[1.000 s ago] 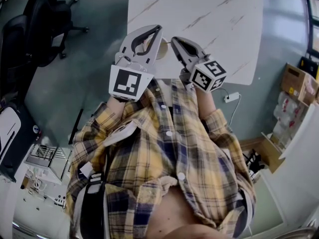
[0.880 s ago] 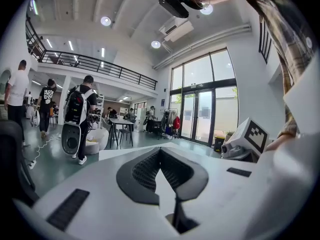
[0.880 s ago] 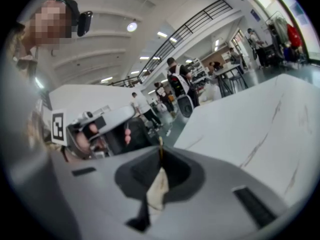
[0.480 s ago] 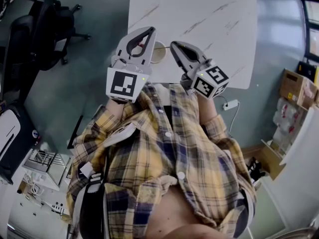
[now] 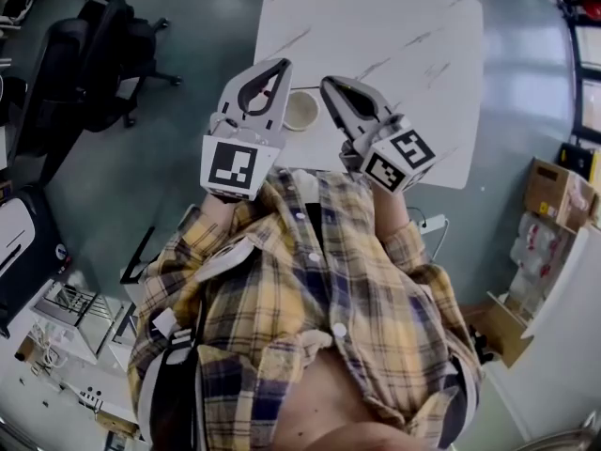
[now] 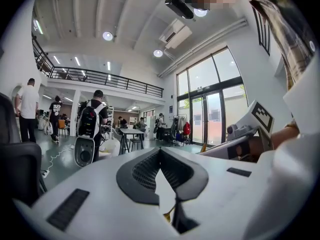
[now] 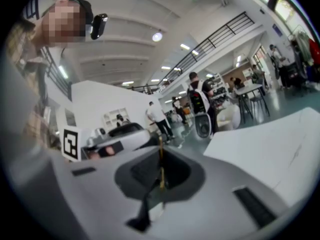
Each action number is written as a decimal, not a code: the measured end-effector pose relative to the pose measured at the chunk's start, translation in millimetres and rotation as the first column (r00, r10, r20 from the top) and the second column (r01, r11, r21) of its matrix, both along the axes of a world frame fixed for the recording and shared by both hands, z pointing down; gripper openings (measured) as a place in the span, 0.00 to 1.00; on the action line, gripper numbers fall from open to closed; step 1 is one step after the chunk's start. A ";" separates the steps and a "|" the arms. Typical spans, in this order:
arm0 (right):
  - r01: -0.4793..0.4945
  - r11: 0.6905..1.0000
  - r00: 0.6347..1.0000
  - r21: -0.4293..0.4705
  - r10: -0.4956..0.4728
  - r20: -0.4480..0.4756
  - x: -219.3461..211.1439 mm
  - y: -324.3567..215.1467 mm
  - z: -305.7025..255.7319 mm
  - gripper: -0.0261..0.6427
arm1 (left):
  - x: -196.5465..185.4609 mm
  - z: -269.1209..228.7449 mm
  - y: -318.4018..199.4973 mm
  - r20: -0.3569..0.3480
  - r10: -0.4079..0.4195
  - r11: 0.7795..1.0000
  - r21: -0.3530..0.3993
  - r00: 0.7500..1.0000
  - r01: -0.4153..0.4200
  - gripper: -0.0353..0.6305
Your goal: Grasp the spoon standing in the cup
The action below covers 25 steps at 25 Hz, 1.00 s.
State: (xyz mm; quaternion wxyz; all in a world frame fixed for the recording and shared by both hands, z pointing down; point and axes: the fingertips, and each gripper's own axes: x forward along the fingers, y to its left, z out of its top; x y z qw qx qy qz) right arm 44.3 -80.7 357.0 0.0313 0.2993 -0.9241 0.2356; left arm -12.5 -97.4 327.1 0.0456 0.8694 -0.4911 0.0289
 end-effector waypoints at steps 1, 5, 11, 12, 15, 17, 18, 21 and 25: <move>0.006 1.000 1.000 0.020 -0.006 0.002 -3.0 -1.8 -6.7 0.09 | -1.7 -2.4 0.5 -0.001 -0.005 1.000 0.004 1.000 0.005 0.08; 0.031 0.995 0.999 0.097 -0.032 0.002 -15.0 -8.7 -31.6 0.09 | -7.2 -15.1 1.0 -0.004 -0.025 0.999 0.030 1.000 0.025 0.08; 0.035 0.981 0.999 0.190 -0.037 0.007 -27.4 -15.0 -60.9 0.09 | -11.7 -34.2 2.8 0.000 -0.040 0.997 0.072 0.999 0.039 0.08; 0.029 0.978 0.999 0.209 -0.031 0.008 -28.5 -14.9 -67.5 0.09 | -12.5 -37.9 3.6 -0.001 -0.042 0.996 0.078 0.999 0.042 0.08; 0.015 0.958 1.000 0.287 -0.015 -0.002 -30.6 -12.8 -89.0 0.09 | -14.3 -49.5 5.9 0.001 -0.048 0.994 0.097 0.999 0.048 0.08; 0.004 0.940 1.000 0.340 -0.002 -0.006 -30.3 -11.3 -102.3 0.09 | -14.3 -55.8 7.4 0.008 -0.050 0.993 0.109 0.999 0.049 0.08; -0.003 0.932 1.000 0.361 0.006 -0.007 -29.7 -11.1 -107.7 0.09 | -14.1 -58.2 7.7 0.011 -0.051 0.992 0.112 0.999 0.050 0.08; -0.025 0.914 0.999 0.405 0.032 -0.010 -27.6 -10.9 -119.4 0.09 | -14.5 -62.7 8.1 0.008 -0.055 0.992 0.118 0.998 0.054 0.08; -0.049 0.893 0.998 0.447 0.062 -0.014 -25.8 -9.4 -131.2 0.09 | -16.4 -66.8 9.3 0.007 -0.057 0.991 0.125 0.998 0.056 0.08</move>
